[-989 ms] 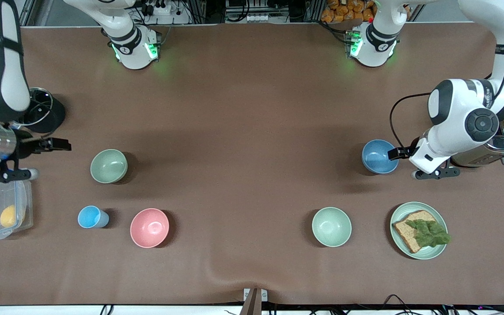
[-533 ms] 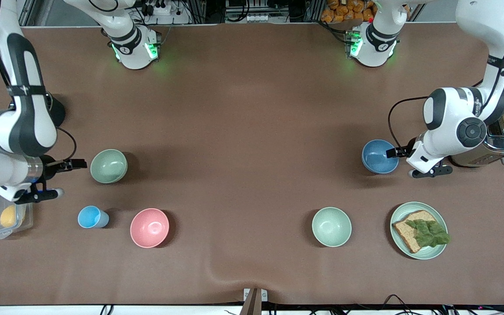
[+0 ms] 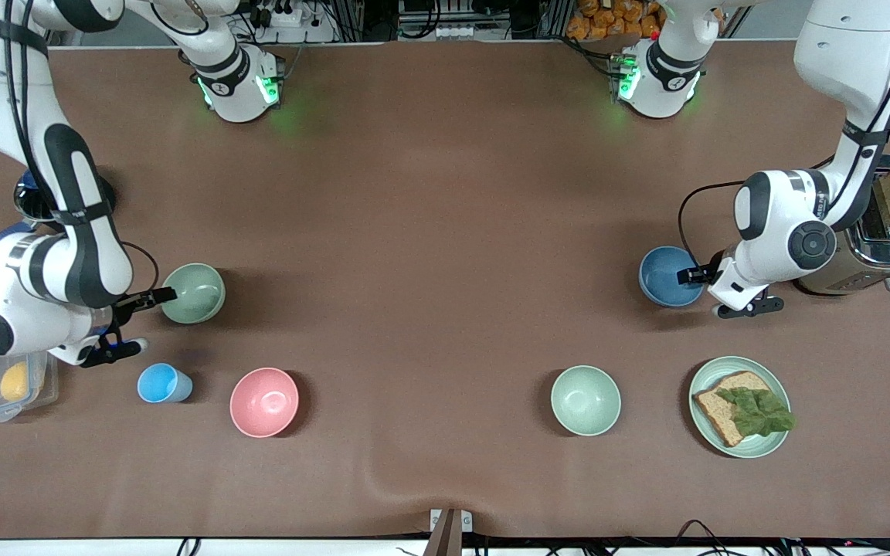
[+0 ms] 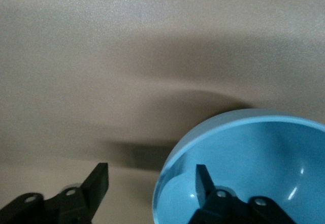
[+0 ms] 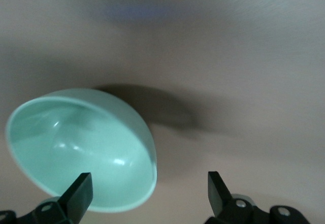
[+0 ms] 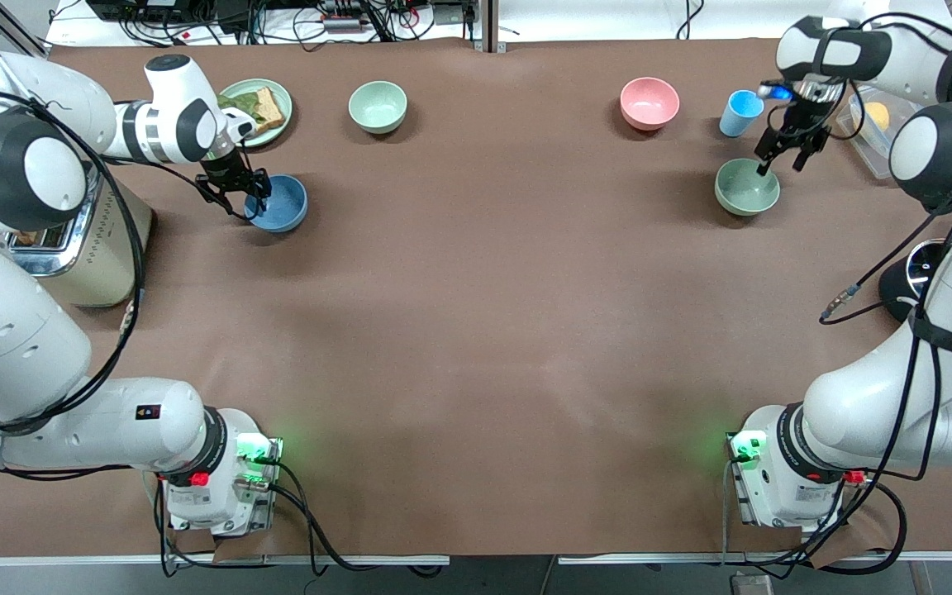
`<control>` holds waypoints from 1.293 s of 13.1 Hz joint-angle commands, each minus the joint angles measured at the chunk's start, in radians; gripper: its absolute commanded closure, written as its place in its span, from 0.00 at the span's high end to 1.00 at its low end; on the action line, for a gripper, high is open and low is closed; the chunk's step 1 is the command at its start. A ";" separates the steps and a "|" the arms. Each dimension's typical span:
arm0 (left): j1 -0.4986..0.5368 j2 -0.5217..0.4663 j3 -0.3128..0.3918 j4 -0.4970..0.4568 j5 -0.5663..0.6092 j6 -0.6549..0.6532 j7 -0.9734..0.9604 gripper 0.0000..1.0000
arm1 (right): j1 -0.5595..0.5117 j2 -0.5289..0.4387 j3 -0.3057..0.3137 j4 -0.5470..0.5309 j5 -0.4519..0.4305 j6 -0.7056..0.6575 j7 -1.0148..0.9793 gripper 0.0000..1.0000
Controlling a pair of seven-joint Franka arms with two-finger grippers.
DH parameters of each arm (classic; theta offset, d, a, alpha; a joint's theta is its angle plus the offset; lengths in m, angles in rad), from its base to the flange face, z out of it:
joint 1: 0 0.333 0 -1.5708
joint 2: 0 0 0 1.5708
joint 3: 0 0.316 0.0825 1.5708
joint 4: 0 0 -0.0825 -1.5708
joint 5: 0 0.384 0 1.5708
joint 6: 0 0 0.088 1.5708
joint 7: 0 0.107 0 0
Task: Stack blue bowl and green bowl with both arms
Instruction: 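Grasp the green and blue bowls with the right and left grippers, then carry the green and blue bowls toward the table middle with both grippers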
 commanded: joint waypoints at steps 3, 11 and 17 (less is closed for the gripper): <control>0.006 -0.009 -0.005 0.001 -0.011 0.009 -0.012 0.20 | -0.031 0.039 0.019 -0.011 0.063 0.014 -0.040 0.28; 0.006 -0.064 -0.012 0.024 -0.043 0.006 -0.005 0.00 | -0.021 0.012 0.036 0.005 0.074 -0.073 -0.069 0.03; 0.002 -0.101 -0.054 0.168 -0.056 -0.093 0.003 0.00 | 0.106 -0.057 0.042 0.042 0.190 -0.127 0.035 0.04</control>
